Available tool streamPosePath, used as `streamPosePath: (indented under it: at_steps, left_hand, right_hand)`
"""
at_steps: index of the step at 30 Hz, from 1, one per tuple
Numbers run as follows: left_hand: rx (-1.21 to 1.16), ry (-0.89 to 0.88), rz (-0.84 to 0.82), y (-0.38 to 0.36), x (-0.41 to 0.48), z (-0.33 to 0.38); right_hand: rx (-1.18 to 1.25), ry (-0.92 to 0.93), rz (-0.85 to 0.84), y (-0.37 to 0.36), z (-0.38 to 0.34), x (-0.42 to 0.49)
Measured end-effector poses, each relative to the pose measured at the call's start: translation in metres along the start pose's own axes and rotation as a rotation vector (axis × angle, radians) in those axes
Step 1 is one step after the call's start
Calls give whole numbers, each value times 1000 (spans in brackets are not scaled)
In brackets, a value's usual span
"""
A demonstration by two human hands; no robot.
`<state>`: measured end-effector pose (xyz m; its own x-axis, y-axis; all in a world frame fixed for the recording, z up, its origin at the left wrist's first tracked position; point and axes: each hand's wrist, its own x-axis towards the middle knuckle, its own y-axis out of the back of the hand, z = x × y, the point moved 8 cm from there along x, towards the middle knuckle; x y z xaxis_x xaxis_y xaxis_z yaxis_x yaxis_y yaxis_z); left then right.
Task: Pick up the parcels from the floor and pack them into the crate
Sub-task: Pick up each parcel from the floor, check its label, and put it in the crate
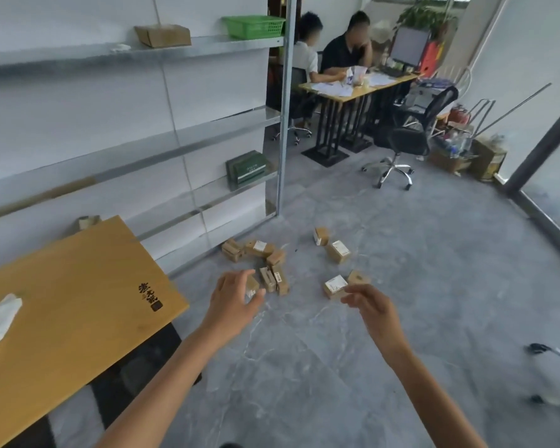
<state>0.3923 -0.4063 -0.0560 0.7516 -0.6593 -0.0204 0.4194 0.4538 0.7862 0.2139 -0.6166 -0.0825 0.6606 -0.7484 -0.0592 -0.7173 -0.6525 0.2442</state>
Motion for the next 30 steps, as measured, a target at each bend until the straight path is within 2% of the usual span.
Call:
streamPosePath:
  at_steps: [8,13,16,23,30]
  left_hand:
    - [-30,92,19,21,78,-47]
    - [-61,139,24,26,163,-76]
    - [-69,144,-15,18,217,-77]
    - [-98,36,-158,-30,325,-33]
    - [-145,-12,-355,-130,421,49]
  right_hand:
    - [32,-127,50,15,11,79]
    - [16,-178,97,19,12,152]
    - [-14,-271,138,24,22,193]
    - [4,-387,221,42,42,259]
    - [54,-488,309,92,84,329]
